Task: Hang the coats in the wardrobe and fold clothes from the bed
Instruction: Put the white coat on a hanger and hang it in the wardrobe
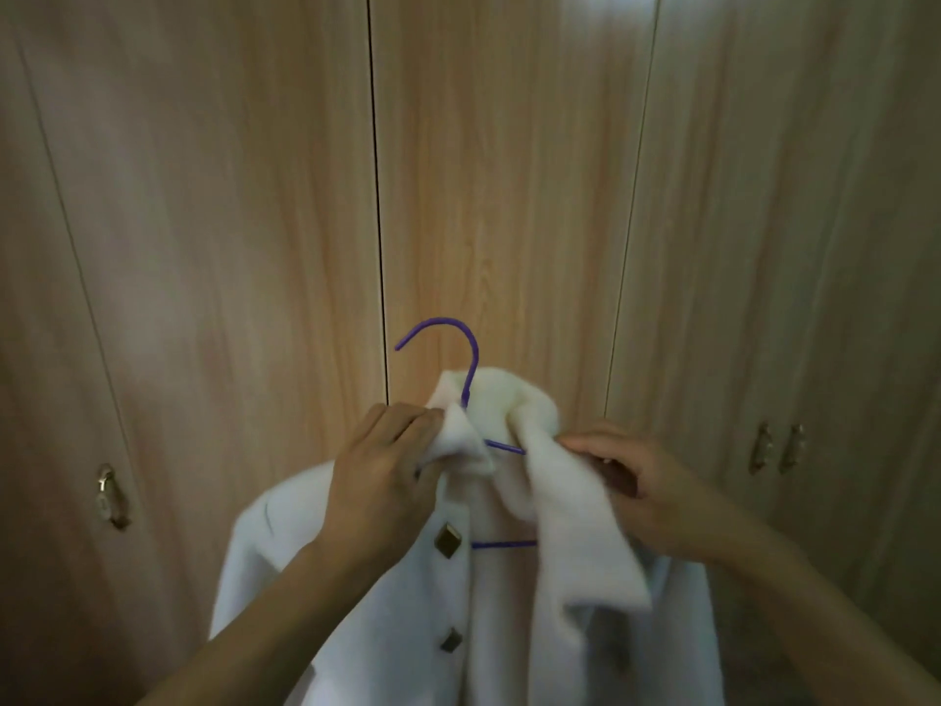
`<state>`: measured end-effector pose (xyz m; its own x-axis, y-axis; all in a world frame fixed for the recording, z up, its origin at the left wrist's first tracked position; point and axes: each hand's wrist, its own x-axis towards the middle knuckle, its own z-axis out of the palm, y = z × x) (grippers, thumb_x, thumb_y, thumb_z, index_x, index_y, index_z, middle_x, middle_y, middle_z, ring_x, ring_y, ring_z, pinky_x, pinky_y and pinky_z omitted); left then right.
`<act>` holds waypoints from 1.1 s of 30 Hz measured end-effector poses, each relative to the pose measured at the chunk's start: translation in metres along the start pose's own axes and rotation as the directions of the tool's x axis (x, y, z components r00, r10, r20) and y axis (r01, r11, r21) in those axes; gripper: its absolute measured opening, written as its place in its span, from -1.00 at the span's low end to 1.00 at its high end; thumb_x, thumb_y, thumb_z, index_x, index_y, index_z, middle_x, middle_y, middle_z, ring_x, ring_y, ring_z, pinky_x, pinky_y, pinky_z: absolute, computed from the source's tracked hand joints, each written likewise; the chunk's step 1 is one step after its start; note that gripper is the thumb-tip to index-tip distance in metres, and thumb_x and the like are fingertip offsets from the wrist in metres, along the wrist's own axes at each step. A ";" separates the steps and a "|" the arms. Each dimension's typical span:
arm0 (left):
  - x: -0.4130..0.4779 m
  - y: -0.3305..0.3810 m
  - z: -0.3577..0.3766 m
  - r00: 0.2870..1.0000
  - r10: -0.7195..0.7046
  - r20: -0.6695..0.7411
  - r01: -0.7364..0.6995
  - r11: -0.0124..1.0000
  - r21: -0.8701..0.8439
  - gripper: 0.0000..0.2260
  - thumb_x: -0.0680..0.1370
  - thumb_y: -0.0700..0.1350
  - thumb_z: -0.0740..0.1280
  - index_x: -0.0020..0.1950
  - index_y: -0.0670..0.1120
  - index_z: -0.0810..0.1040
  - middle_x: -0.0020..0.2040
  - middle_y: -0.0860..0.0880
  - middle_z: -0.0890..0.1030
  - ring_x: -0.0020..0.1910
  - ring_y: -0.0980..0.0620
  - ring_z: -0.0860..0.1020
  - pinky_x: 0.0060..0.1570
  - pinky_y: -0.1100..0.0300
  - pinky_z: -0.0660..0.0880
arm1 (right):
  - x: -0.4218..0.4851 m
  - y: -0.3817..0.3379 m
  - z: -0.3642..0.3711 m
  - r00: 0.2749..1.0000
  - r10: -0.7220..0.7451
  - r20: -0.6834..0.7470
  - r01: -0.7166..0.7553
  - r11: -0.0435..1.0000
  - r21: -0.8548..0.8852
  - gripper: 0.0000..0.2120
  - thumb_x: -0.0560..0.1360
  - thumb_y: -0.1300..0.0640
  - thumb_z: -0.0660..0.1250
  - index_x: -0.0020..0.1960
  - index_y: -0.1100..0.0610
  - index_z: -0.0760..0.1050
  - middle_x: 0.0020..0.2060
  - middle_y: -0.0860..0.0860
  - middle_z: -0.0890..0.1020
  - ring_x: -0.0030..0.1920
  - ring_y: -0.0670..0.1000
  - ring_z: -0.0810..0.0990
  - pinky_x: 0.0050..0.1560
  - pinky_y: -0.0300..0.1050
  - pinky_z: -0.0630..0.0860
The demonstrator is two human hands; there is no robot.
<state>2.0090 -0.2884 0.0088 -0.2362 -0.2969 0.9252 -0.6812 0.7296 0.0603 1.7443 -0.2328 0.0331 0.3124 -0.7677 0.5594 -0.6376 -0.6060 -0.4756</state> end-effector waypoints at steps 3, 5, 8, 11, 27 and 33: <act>0.002 -0.029 0.001 0.999 -0.036 -0.020 0.036 0.999 0.022 -0.62 0.28 -0.31 0.59 0.05 -0.23 0.60 -0.09 -0.11 0.59 -0.15 -0.09 0.52 -0.22 0.04 0.53 | 0.020 -0.005 0.014 0.998 0.046 0.031 -0.046 0.999 0.007 -0.61 0.48 0.19 0.20 0.25 -0.06 0.52 0.16 -0.17 0.58 0.19 -0.15 0.54 0.25 -0.23 0.41; 0.004 -0.047 0.002 0.999 -0.027 -0.045 0.028 0.999 0.024 -0.70 0.34 -0.24 0.52 0.04 -0.22 0.60 -0.10 -0.11 0.59 -0.15 -0.08 0.49 -0.22 0.06 0.51 | 0.036 -0.007 0.033 0.998 0.056 -0.013 -0.057 0.994 -0.097 -0.61 0.52 -0.15 0.27 0.26 -0.01 0.53 0.13 -0.17 0.57 0.17 -0.20 0.52 0.23 -0.24 0.41; 0.003 -0.072 0.003 0.998 -0.035 -0.050 0.035 0.999 0.001 -0.71 0.34 -0.21 0.48 0.04 -0.21 0.60 -0.09 -0.09 0.58 -0.13 -0.08 0.49 -0.19 0.09 0.46 | 0.057 -0.003 0.066 0.995 0.034 -0.090 -0.054 0.972 -0.229 -0.54 0.42 -0.26 0.35 0.24 -0.08 0.47 0.07 -0.23 0.52 0.08 -0.25 0.49 0.12 -0.35 0.39; -0.008 -0.098 0.001 0.998 -0.040 -0.038 0.039 0.999 -0.019 -0.65 0.29 -0.29 0.53 0.05 -0.19 0.60 -0.08 -0.09 0.59 -0.11 -0.06 0.48 -0.15 0.16 0.40 | 0.075 -0.001 0.097 0.987 -0.004 -0.159 -0.039 0.963 -0.267 -0.65 0.44 -0.12 0.39 0.18 -0.05 0.49 0.01 -0.21 0.51 0.01 -0.20 0.48 0.07 -0.35 0.37; -0.077 -0.191 -0.017 0.976 -0.147 0.162 0.129 0.985 0.114 -0.73 0.39 -0.17 0.40 0.06 -0.21 0.59 -0.04 -0.08 0.60 -0.10 -0.10 0.50 -0.11 0.15 0.40 | 0.129 0.033 0.211 0.999 0.028 0.031 -0.028 1.000 0.011 -0.62 0.44 -0.22 0.39 0.14 -0.04 0.53 0.00 -0.17 0.59 0.02 -0.21 0.55 0.05 -0.34 0.44; -0.092 -0.205 -0.023 0.956 -0.217 0.198 0.188 0.970 0.155 -0.75 0.48 -0.08 0.35 0.06 -0.20 0.62 -0.04 -0.07 0.61 -0.11 -0.13 0.54 -0.10 0.10 0.45 | 0.147 0.052 0.235 0.984 0.180 0.009 -0.177 0.958 0.227 -0.84 0.54 -0.13 0.27 0.02 -0.11 0.54 -0.15 -0.19 0.63 -0.14 -0.19 0.60 -0.12 -0.31 0.50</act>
<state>2.1859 -0.3962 -0.0799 -0.2150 -0.5643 0.7971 -0.8123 0.5564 0.1749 1.9228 -0.4263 -0.0689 0.1986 -0.8662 0.4586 -0.5061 -0.4913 -0.7088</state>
